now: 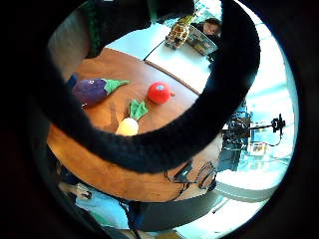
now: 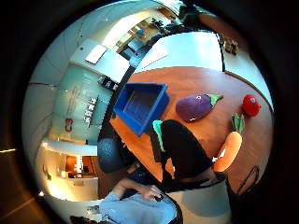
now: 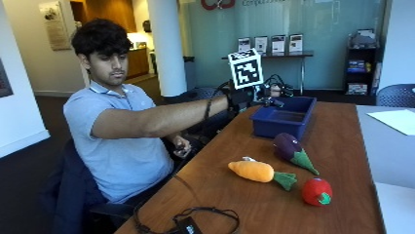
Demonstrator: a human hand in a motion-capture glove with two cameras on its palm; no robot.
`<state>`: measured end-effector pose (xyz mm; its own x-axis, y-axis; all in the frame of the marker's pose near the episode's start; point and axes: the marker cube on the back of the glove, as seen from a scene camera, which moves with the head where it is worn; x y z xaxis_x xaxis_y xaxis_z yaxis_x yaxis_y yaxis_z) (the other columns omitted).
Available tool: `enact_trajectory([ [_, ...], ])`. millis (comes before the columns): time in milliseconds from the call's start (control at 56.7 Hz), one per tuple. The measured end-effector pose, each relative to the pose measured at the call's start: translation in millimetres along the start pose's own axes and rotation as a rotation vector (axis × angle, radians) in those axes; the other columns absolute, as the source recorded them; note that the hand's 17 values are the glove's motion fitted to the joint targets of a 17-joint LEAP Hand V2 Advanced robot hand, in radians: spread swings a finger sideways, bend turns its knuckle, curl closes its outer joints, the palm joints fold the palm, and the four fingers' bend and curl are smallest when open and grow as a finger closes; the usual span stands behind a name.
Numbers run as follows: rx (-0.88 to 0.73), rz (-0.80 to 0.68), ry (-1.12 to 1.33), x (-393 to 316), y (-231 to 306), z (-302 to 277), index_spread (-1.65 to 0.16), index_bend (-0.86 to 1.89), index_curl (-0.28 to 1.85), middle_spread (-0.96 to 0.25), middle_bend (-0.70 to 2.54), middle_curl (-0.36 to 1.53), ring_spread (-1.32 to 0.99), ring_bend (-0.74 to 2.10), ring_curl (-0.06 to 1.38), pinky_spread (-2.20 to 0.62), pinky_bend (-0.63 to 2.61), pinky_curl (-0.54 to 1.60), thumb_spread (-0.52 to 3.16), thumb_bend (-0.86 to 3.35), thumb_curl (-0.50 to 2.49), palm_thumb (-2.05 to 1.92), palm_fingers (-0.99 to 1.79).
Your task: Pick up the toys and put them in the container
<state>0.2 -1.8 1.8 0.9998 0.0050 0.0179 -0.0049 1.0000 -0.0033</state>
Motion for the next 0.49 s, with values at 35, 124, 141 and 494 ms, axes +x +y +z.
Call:
enact_trajectory([
  [35, -0.004, -0.003, -0.009, 0, -1, 2, -0.16, 0.22, 0.05, -0.02, 0.10, 0.01, -0.02, 0.14, 0.00, 0.04, 0.55, 0.12, 0.54, -0.01, 0.01, -0.01, 0.07],
  [124, -0.032, 0.000, -0.018, -1, -9, 13, -0.24, 0.24, 0.11, -0.03, 0.13, 0.04, -0.03, 0.17, 0.03, 0.05, 0.65, 0.19, 0.88, 0.00, 0.05, -0.01, 0.02],
  [141, -0.039, 0.000, -0.022, -2, -11, 16, -0.25, 0.24, 0.12, -0.03, 0.14, 0.05, -0.03, 0.18, 0.03, 0.05, 0.66, 0.19, 0.93, -0.01, 0.06, -0.01, 0.01],
  [494, -0.340, 0.063, -0.033, -30, -61, 127, -0.32, 0.20, 0.23, -0.03, 0.14, 0.13, -0.03, 0.17, 0.09, 0.07, 0.78, 0.28, 1.38, 0.01, 0.18, 0.03, -0.10],
])
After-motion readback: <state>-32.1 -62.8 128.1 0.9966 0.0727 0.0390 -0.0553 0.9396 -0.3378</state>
